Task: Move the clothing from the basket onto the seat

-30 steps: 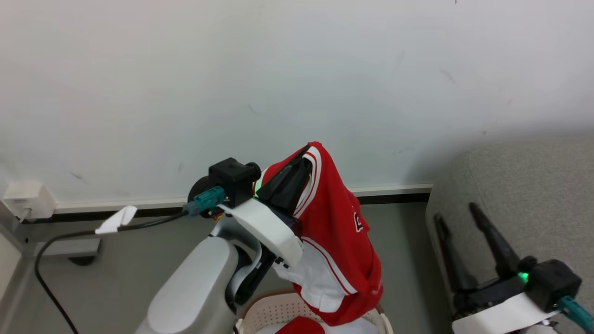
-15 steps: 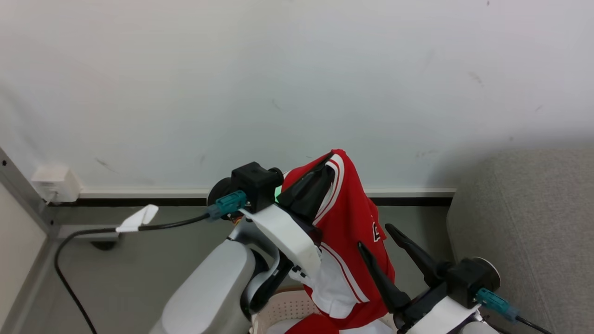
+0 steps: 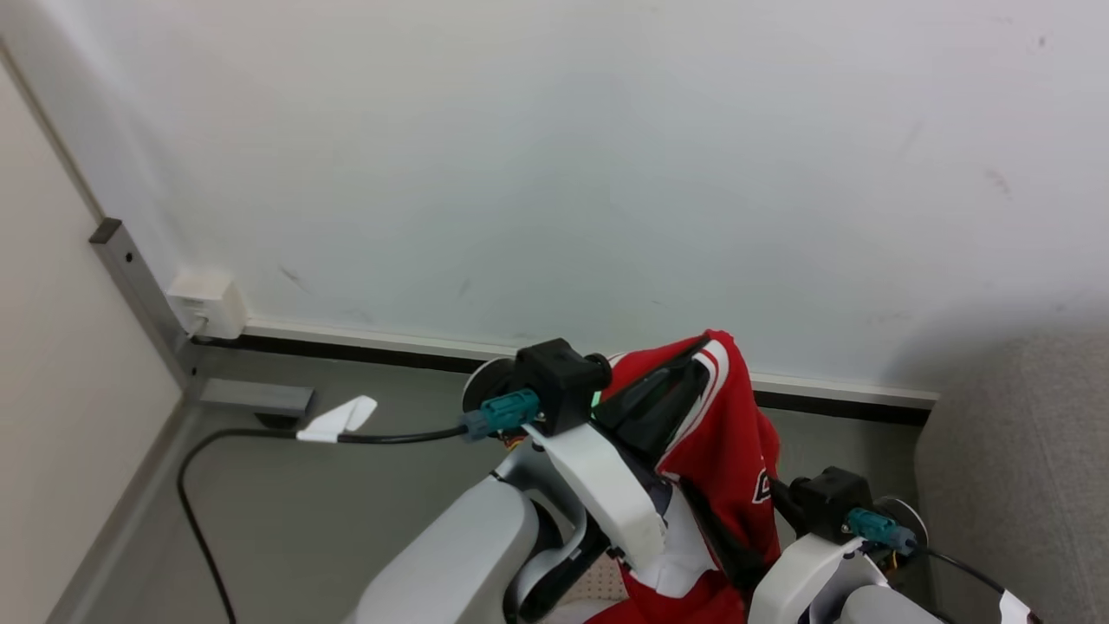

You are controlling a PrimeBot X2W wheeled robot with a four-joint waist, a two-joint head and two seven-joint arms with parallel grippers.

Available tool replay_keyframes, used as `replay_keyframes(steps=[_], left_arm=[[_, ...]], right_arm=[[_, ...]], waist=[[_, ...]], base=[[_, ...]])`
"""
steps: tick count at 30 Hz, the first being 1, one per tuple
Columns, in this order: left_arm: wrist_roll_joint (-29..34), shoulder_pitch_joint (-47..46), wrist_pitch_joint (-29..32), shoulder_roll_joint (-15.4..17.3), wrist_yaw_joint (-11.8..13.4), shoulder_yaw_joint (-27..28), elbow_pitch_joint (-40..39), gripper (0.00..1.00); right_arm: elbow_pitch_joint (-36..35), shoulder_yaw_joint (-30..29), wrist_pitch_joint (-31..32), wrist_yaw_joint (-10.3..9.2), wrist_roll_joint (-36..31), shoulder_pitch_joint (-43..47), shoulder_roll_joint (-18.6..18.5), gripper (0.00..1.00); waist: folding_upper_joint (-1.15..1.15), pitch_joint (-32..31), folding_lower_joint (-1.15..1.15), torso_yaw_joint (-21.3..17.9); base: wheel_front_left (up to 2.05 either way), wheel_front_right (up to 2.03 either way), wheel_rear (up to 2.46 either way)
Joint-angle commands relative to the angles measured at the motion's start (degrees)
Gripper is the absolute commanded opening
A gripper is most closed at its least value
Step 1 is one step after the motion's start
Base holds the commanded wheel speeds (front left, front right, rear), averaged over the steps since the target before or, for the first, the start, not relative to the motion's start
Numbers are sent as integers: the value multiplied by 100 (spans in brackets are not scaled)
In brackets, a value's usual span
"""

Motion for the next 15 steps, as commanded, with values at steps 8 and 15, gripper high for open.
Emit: replay_keyframes(steps=[8,15], left_arm=[[-131,-31,64,-30,30,-181,-91,0],[-157,1,20,50,102,-134,35,0]], right_arm=[[523,238,4,-14,487,-309,36,0],[343,35,4,-14,608,-255,-15,0]], waist=[[0,-66,0,303],[0,-51,0,278]], base=[[0,0,0],[0,0,0]])
